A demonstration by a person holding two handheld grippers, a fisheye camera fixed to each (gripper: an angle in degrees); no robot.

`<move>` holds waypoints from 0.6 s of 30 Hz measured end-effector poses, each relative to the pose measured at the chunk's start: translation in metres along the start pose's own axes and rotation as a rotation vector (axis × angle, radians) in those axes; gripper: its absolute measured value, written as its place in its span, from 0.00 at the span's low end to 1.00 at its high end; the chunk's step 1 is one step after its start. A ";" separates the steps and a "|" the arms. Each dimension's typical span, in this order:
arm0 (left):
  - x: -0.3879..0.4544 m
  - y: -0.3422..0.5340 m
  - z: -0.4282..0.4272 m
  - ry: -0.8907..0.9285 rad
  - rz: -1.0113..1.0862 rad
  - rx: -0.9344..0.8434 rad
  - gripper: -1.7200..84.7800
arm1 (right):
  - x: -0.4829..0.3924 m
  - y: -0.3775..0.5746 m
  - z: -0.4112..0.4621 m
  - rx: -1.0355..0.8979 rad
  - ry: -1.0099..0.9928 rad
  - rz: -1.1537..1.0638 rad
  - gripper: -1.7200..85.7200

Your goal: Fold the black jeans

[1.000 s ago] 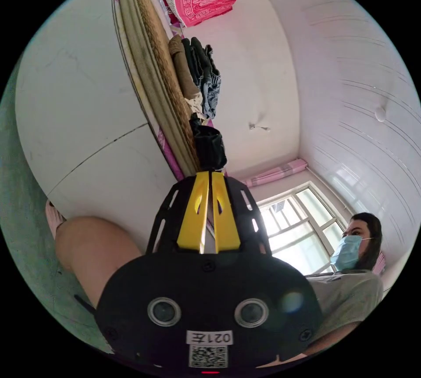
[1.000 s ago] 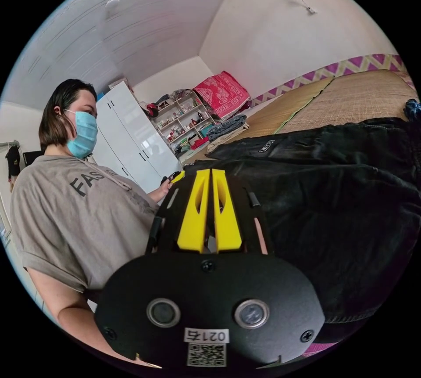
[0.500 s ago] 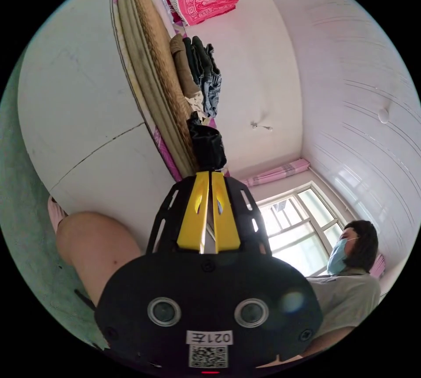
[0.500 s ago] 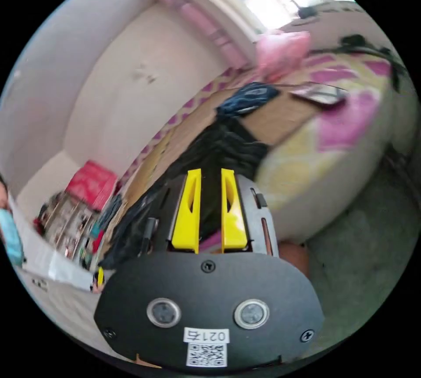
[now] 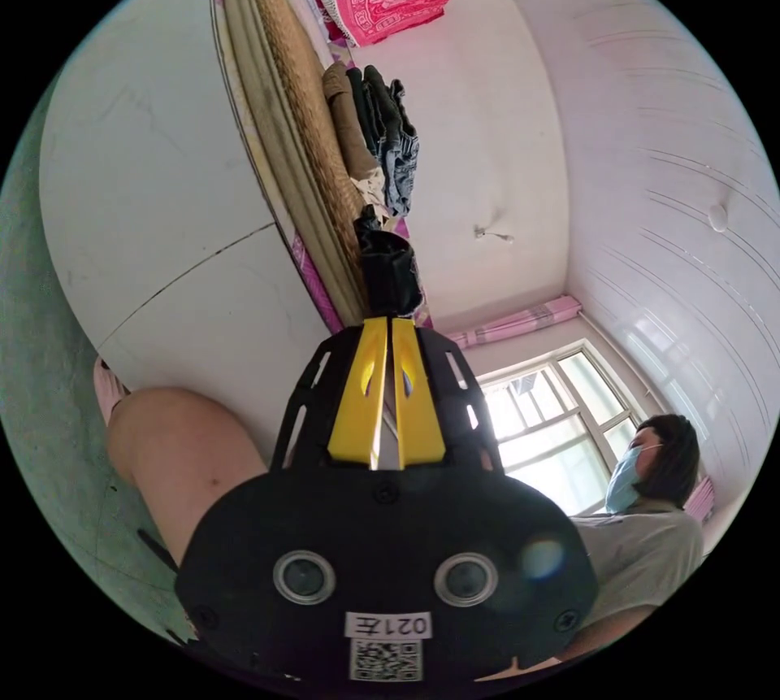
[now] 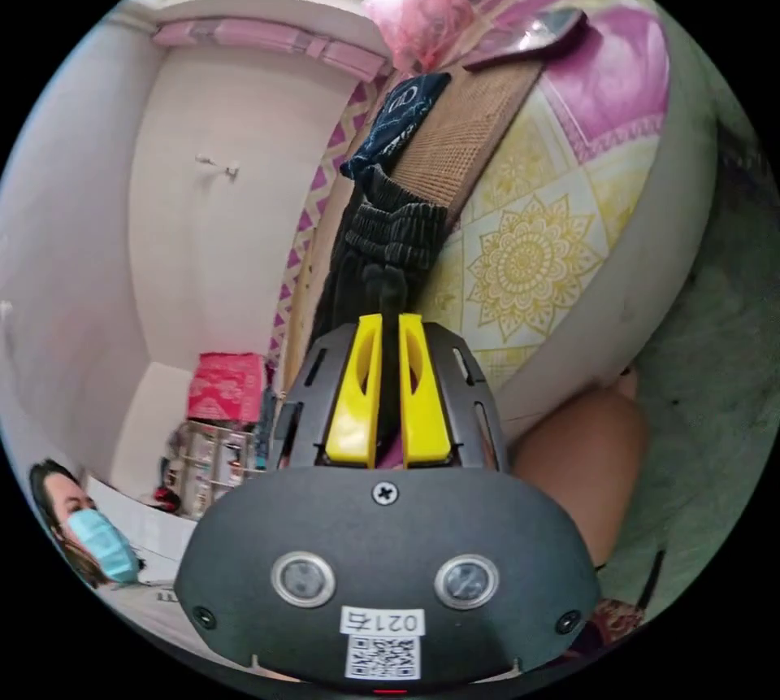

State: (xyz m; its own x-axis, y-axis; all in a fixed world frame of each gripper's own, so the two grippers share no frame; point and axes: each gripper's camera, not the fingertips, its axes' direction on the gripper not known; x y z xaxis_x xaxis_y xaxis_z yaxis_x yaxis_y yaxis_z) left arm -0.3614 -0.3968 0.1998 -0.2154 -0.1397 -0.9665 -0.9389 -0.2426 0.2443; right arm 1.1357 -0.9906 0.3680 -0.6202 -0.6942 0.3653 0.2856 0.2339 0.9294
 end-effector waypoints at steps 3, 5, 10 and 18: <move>0.001 -0.001 0.010 -0.001 -0.016 -0.008 0.01 | 0.043 -0.003 -0.010 -0.009 -0.160 0.103 0.03; 0.021 -0.007 0.020 -0.031 -0.028 -0.021 0.01 | 0.035 -0.006 -0.026 -0.013 -0.194 0.067 0.03; 0.106 -0.045 0.062 -0.212 0.028 -0.099 0.01 | -0.015 -0.034 -0.029 -0.019 -0.302 0.010 0.02; 0.183 -0.166 0.221 -0.411 0.161 -0.230 0.01 | -0.176 -0.156 0.095 -0.107 -0.243 -0.175 0.02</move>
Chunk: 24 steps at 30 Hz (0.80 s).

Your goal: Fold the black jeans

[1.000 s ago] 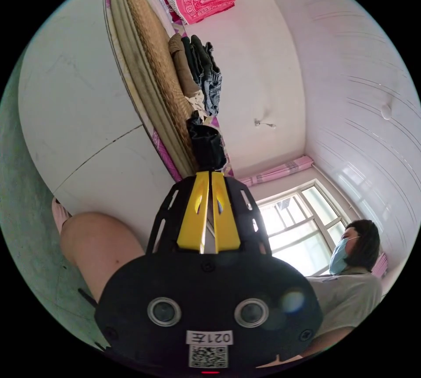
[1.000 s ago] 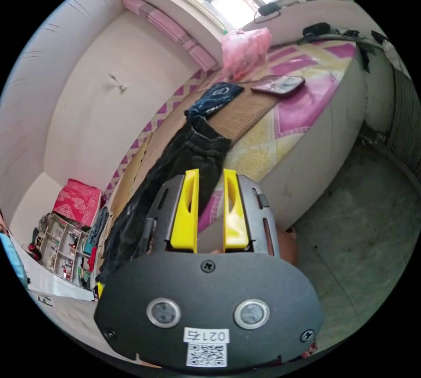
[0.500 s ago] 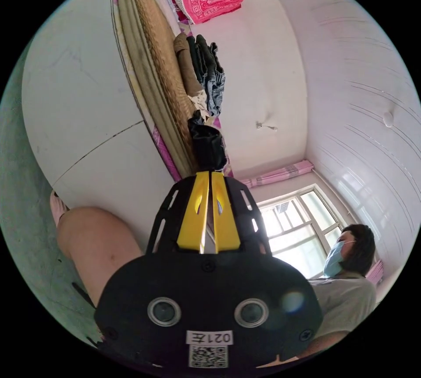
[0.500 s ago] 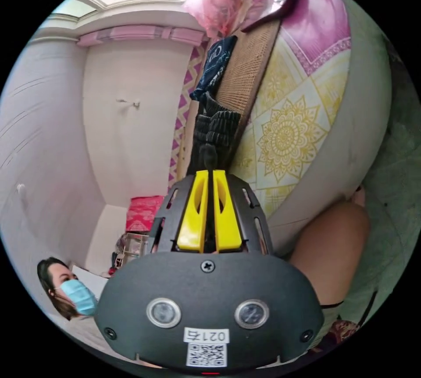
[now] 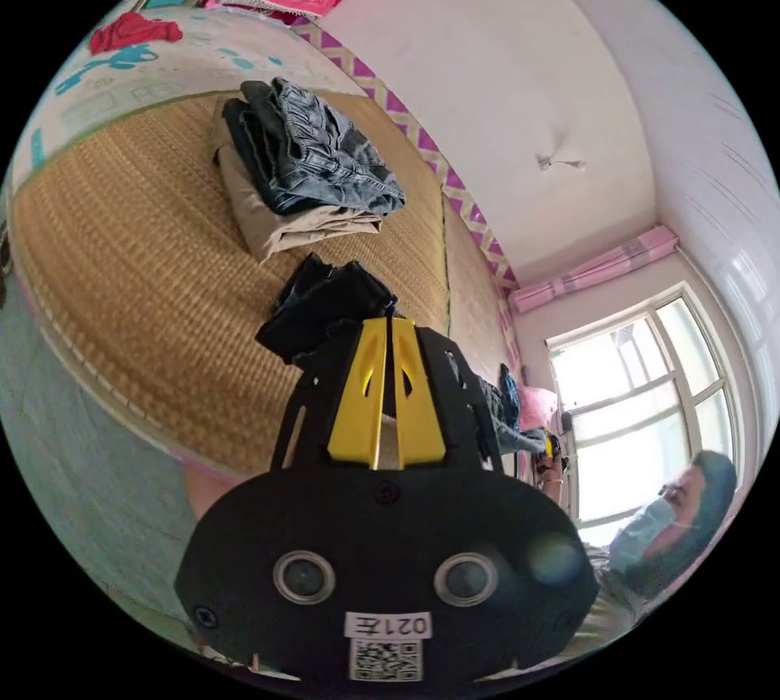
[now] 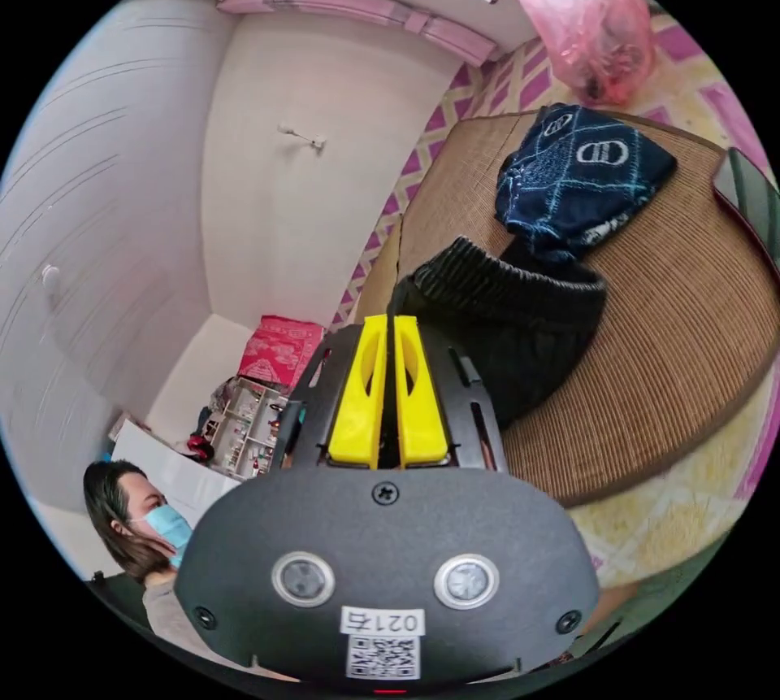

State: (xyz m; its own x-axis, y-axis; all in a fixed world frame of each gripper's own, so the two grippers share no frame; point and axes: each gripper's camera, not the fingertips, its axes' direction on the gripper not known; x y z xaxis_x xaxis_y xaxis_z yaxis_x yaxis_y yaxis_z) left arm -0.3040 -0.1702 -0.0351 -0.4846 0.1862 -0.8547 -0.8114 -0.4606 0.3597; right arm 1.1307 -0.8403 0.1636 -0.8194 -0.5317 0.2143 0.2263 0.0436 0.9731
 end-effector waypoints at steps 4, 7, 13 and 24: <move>-0.014 -0.088 0.114 -0.084 -0.063 -0.076 0.01 | 0.020 -0.080 0.136 -0.051 0.099 0.047 0.02; -0.041 -0.125 0.196 -0.138 -0.129 -0.126 0.01 | 0.053 -0.110 0.234 -0.077 0.216 0.105 0.03; -0.077 -0.129 0.214 -0.006 -0.100 -0.032 0.04 | 0.049 -0.090 0.316 -0.072 0.217 0.086 0.05; -0.026 -0.010 0.208 -0.314 0.245 -0.105 0.14 | -0.274 0.135 0.426 -0.395 0.167 -0.553 0.02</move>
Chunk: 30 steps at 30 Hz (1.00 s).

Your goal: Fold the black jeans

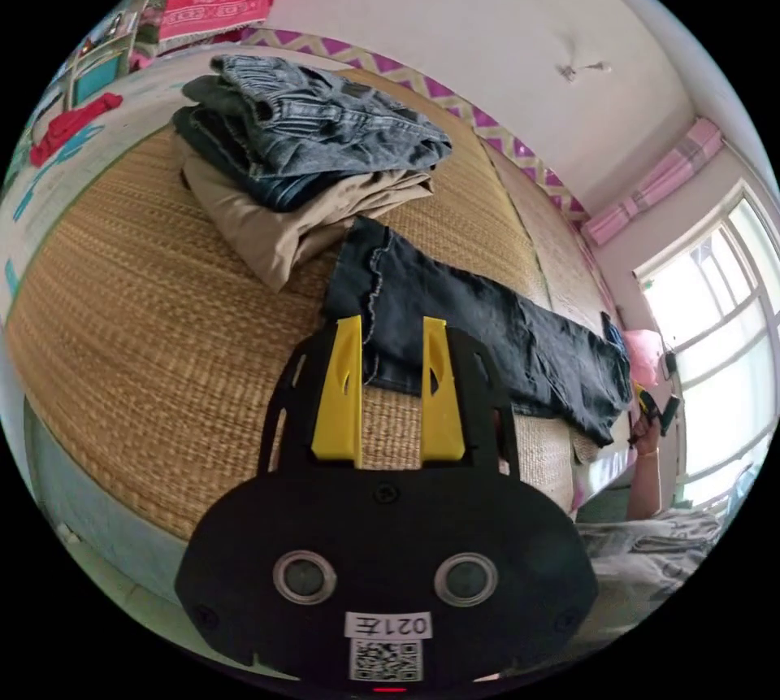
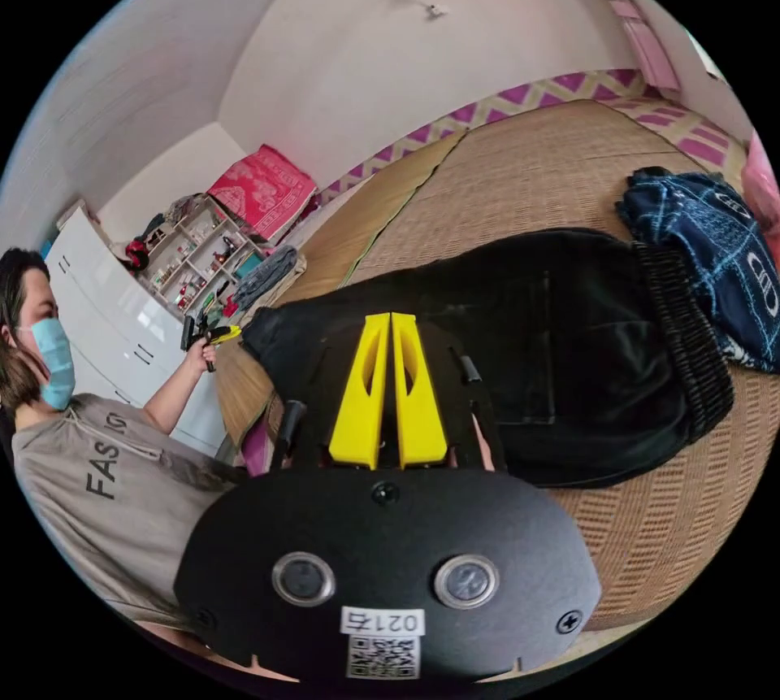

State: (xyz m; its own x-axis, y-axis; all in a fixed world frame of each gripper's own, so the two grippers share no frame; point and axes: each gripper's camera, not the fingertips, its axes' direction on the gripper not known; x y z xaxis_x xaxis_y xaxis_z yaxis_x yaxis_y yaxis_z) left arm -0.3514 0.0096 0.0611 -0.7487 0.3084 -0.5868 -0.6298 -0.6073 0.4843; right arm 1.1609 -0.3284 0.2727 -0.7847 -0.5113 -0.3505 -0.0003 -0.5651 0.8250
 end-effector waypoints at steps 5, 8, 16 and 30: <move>-0.023 0.019 0.016 0.007 -0.163 0.056 0.14 | -0.132 0.006 0.054 -0.015 -0.050 -0.031 0.01; -0.014 0.022 0.029 -0.030 -0.149 0.037 0.14 | -0.203 0.000 0.087 -0.080 -0.037 -0.066 0.02; 0.054 0.048 0.016 0.044 0.014 0.096 0.11 | -0.458 -0.003 0.239 -0.380 0.311 -0.675 0.11; 0.203 0.095 0.100 -0.045 0.717 -0.144 0.08 | -0.625 -0.030 0.312 -0.449 0.315 -0.900 0.02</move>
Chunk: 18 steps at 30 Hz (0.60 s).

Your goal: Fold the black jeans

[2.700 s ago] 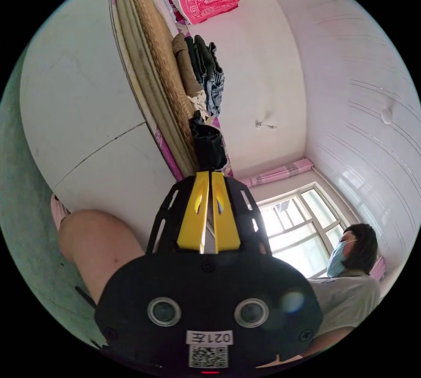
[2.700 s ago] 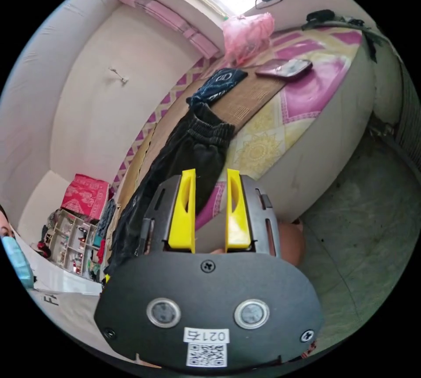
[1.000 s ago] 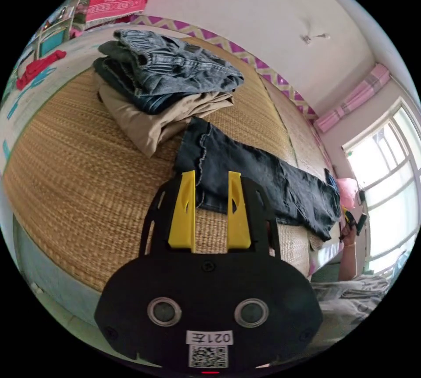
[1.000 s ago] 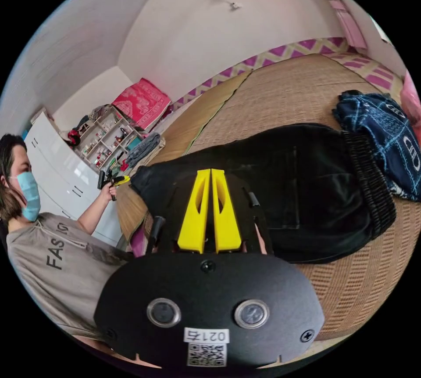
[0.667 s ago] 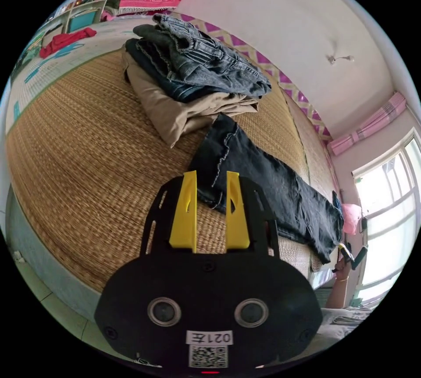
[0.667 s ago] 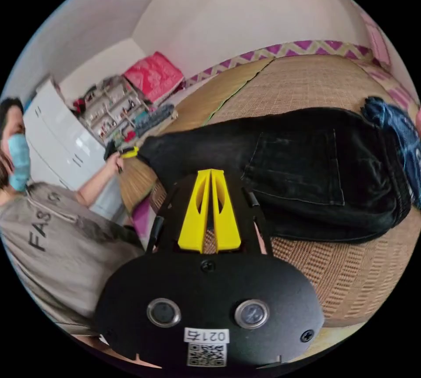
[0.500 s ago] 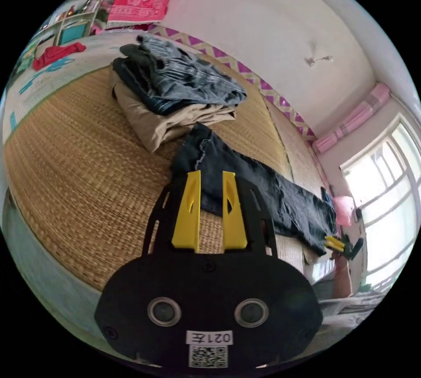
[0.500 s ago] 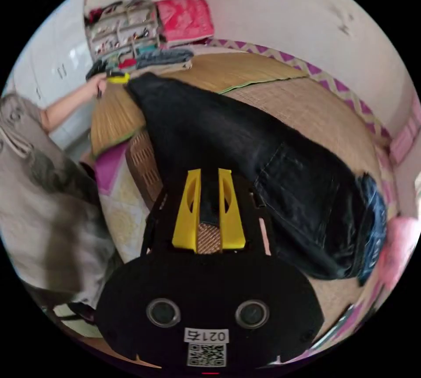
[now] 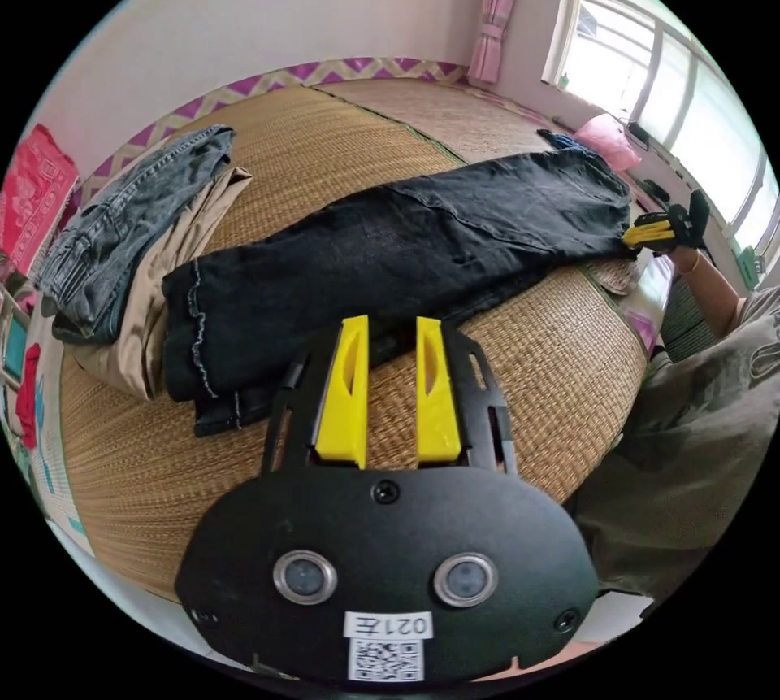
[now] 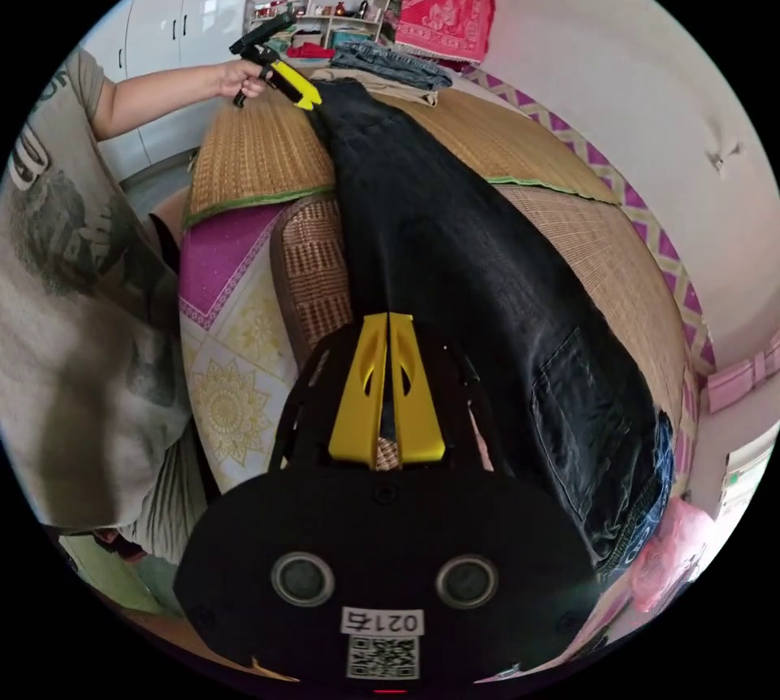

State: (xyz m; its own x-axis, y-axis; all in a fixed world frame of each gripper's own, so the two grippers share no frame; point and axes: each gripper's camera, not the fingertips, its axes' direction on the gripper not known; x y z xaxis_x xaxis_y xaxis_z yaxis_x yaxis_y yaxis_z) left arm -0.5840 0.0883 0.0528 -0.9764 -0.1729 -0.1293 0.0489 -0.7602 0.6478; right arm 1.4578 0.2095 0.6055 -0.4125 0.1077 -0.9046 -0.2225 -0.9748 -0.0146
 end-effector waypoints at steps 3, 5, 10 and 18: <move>0.006 0.006 -0.018 -0.046 -0.001 0.077 0.02 | 0.024 0.001 -0.044 0.078 -0.012 0.068 0.01; 0.010 0.013 -0.038 0.003 0.006 0.133 0.01 | 0.043 0.012 -0.083 0.138 -0.022 0.104 0.01; 0.003 0.032 -0.027 -0.017 -0.053 0.058 0.01 | 0.077 0.048 -0.115 0.158 -0.021 0.141 0.01; -0.069 0.086 -0.064 -0.022 -0.423 0.154 0.01 | 0.157 0.099 -0.082 0.086 -0.096 0.284 0.01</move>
State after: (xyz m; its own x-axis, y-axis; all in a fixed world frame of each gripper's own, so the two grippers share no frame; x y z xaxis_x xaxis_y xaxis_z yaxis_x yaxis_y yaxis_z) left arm -0.4985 -0.0051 0.0691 -0.9081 0.1471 -0.3921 -0.3857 -0.6587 0.6460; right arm 1.4434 0.1138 0.4274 -0.5491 -0.1444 -0.8232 -0.1586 -0.9491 0.2722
